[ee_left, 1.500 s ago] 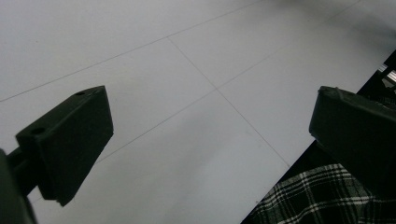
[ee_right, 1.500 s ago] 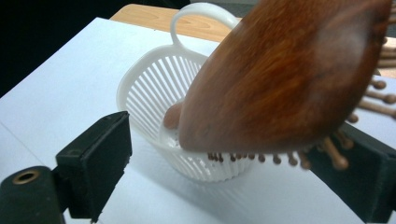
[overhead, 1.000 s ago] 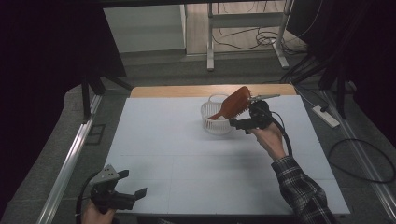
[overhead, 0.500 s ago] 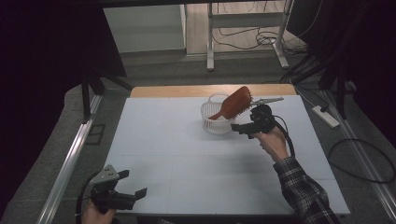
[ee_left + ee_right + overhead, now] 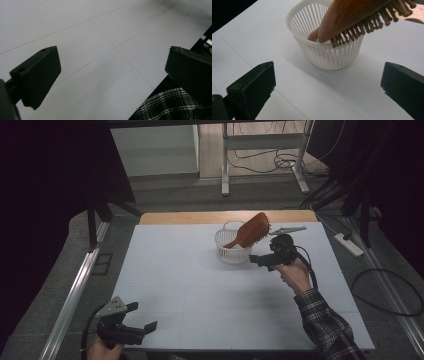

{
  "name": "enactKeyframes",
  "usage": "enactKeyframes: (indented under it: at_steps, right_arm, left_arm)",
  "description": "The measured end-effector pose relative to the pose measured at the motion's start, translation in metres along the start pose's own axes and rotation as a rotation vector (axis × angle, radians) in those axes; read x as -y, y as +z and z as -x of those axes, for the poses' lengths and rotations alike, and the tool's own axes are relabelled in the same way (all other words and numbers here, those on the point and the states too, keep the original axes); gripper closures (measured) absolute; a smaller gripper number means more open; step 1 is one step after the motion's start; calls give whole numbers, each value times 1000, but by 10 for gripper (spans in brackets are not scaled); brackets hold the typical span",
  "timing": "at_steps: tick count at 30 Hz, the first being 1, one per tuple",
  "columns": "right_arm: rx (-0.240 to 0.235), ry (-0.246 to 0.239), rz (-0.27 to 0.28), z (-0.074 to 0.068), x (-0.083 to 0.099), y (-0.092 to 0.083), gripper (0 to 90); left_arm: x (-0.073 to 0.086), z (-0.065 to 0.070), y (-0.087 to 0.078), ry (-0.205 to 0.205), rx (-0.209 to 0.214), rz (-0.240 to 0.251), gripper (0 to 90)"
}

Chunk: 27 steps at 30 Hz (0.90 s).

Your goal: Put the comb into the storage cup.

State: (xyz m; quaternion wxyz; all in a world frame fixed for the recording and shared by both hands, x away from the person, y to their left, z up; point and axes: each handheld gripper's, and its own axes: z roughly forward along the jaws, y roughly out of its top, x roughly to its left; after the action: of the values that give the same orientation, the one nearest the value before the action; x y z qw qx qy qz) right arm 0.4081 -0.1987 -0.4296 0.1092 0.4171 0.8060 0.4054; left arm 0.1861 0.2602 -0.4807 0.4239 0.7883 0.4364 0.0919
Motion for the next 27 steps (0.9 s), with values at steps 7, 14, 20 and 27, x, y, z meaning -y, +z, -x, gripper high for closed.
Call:
enactKeyframes:
  at_steps: [7, 14, 20, 27]
  right_arm:
    - [2, -18, 8, -3, 1, -3, 0]
    - [7, -34, 19, -4, 4, -8, 0]
    - [24, -45, 27, -5, 6, -14, 0]
    - [30, -53, 33, -7, 8, -19, 0]
  left_arm:
    - [0, 0, 0, -1, 0, -1, 12]
    - [0, 0, 0, -1, 0, -1, 12]
    - [0, 0, 0, -1, 0, -1, 12]
    - [0, 0, 0, 0, -2, -1, 13]
